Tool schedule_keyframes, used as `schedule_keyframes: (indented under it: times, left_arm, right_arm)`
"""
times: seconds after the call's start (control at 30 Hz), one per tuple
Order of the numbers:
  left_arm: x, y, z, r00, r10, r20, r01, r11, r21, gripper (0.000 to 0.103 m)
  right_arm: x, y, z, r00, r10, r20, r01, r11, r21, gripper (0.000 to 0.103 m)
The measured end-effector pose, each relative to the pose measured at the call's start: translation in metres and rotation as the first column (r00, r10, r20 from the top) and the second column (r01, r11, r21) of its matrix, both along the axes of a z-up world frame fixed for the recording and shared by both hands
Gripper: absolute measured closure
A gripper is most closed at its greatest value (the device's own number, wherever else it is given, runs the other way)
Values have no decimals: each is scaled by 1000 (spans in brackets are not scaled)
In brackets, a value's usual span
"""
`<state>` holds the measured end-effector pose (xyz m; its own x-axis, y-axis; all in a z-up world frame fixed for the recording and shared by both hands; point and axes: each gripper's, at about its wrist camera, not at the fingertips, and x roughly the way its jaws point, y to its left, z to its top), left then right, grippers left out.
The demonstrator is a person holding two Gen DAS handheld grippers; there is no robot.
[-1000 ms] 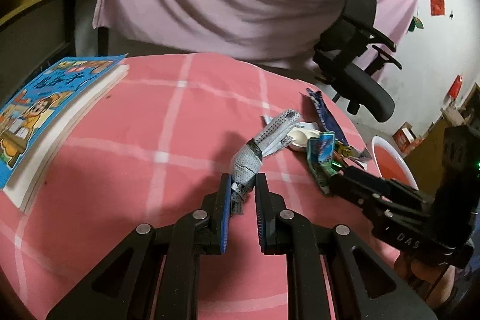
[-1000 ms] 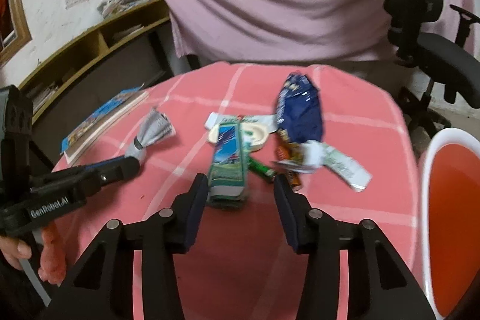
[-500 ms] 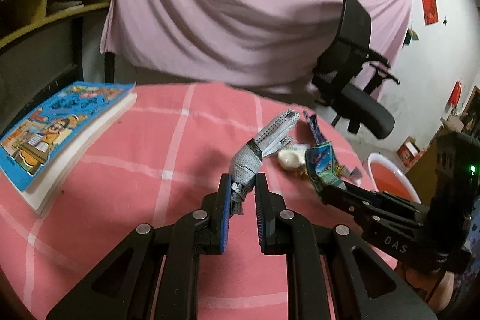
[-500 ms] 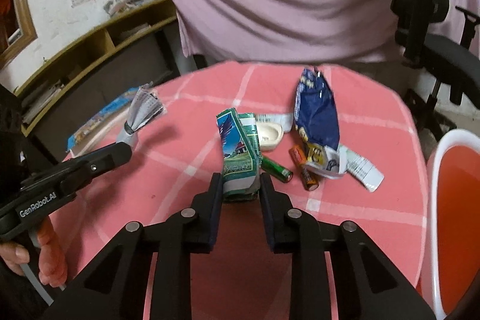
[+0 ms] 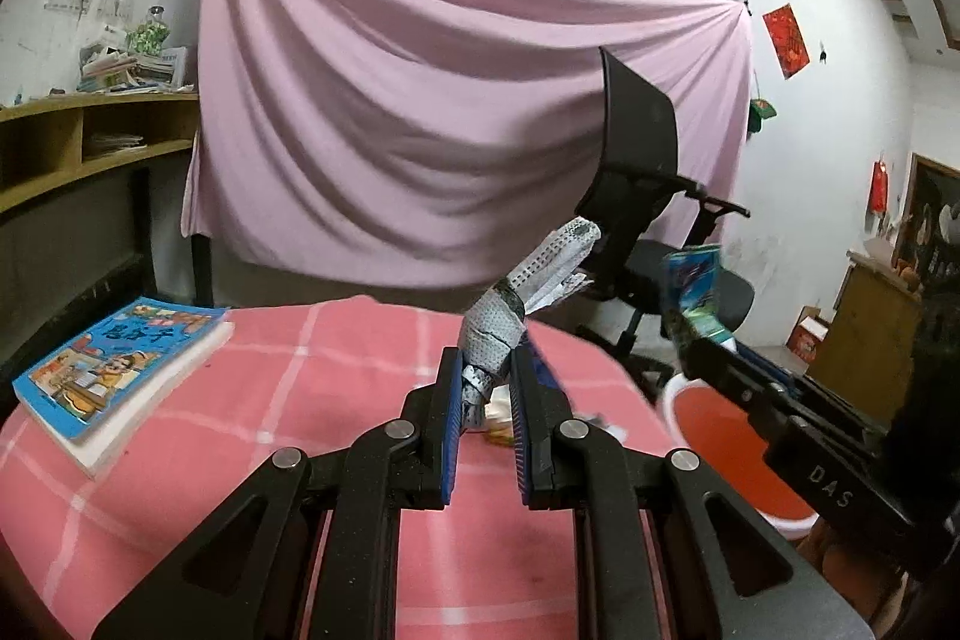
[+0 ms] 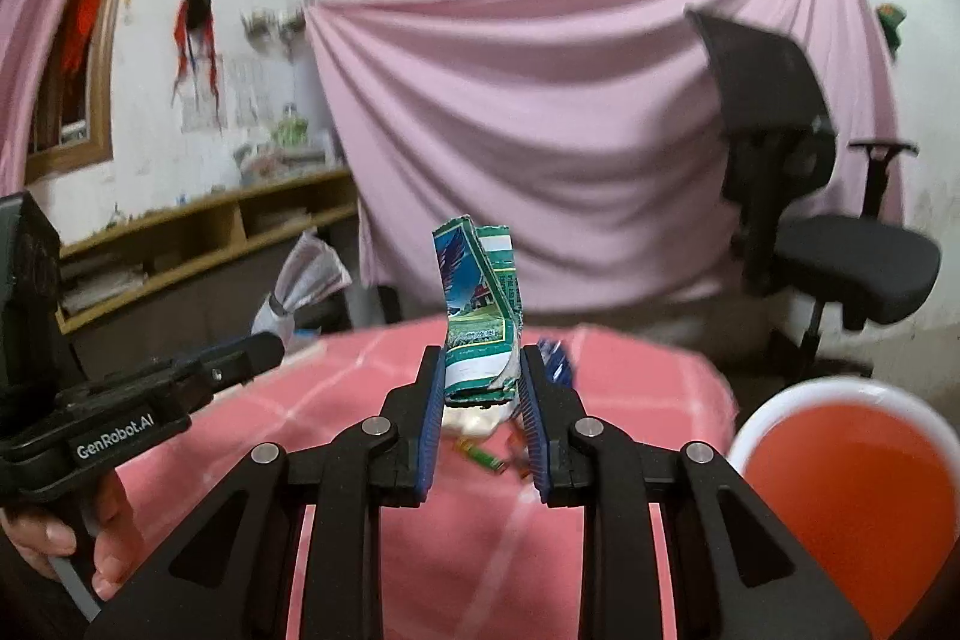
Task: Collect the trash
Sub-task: 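Lift both held items and carry them over the orange bucket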
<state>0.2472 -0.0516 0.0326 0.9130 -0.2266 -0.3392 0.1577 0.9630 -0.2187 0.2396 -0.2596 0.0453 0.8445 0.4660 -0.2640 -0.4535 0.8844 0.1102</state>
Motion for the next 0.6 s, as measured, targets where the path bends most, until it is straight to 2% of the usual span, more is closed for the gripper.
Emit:
schedule_keyframes:
  times: [0.13,0.27,0.47,0.6]
  left_arm:
    - [1,-22,6,1000,-8,-5,8,1000,-29,91]
    - [4,-56,16,999,-42,4,42,999,-12,91]
    - [16,-115,21,992,-123,-9,123,992,11,91]
    - [19,-153,21,984,-180,-7,180,983,41,91]
  right_arm:
    - [-6,-29,9,998,-52,45,51,999,13,81]
    - [-10,-68,11,991,-116,64,114,993,41,81]
    - [-17,-128,5,972,-229,46,226,972,58,81]
    - [-26,-164,4,957,-287,35,282,954,105,81]
